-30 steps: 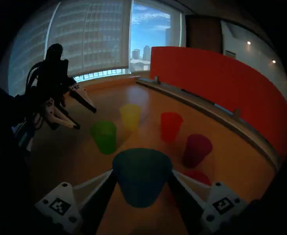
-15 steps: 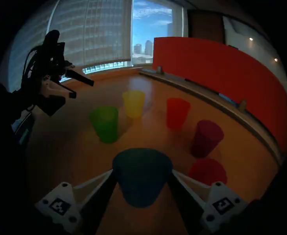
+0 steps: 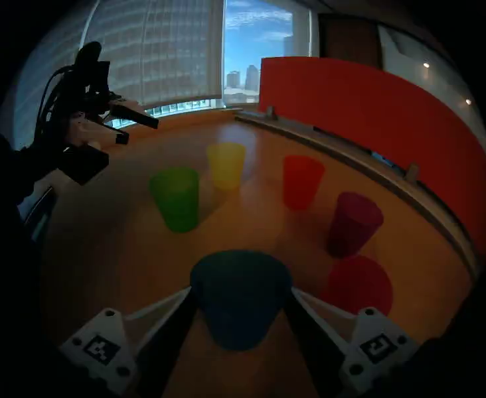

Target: Pour water

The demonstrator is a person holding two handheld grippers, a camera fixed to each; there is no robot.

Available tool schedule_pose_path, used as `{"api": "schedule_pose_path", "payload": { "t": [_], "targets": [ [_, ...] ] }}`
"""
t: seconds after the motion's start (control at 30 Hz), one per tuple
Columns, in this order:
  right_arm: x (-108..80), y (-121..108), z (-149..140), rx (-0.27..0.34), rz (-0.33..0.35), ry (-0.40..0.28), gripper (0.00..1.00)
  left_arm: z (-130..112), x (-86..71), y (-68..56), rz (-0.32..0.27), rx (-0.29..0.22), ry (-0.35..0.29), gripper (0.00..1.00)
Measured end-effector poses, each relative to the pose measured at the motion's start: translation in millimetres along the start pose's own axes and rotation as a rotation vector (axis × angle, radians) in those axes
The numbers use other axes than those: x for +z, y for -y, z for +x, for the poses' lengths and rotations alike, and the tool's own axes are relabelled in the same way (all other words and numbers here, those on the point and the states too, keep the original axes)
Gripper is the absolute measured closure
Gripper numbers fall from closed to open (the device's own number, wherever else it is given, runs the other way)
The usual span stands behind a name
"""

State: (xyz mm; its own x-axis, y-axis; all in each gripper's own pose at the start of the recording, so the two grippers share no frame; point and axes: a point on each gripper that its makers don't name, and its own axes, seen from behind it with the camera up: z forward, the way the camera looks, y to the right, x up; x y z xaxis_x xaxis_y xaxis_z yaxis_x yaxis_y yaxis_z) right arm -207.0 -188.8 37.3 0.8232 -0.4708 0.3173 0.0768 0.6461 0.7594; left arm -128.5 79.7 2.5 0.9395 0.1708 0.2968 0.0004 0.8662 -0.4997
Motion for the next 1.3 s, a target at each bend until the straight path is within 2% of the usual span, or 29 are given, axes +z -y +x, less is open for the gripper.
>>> {"api": "schedule_pose_path", "payload": {
  "t": [0.8,1.1,1.3],
  "targets": [
    [-21.2,1,-20,0.006,-0.023,0.024,0.08,-5,1.1,-16.5,-0.017,0.032,0.018,0.02],
    [-29.5,2,-24,0.02,-0.034,0.027,0.01,-7,-2.5,-13.9,-0.003,0.031,0.014,0.02],
    [-40.8,3,-32,0.027,-0.054,0.027,0.01,-10,-9.9,-8.2,0.022,0.018,0.011,0.01]
  ]
}}
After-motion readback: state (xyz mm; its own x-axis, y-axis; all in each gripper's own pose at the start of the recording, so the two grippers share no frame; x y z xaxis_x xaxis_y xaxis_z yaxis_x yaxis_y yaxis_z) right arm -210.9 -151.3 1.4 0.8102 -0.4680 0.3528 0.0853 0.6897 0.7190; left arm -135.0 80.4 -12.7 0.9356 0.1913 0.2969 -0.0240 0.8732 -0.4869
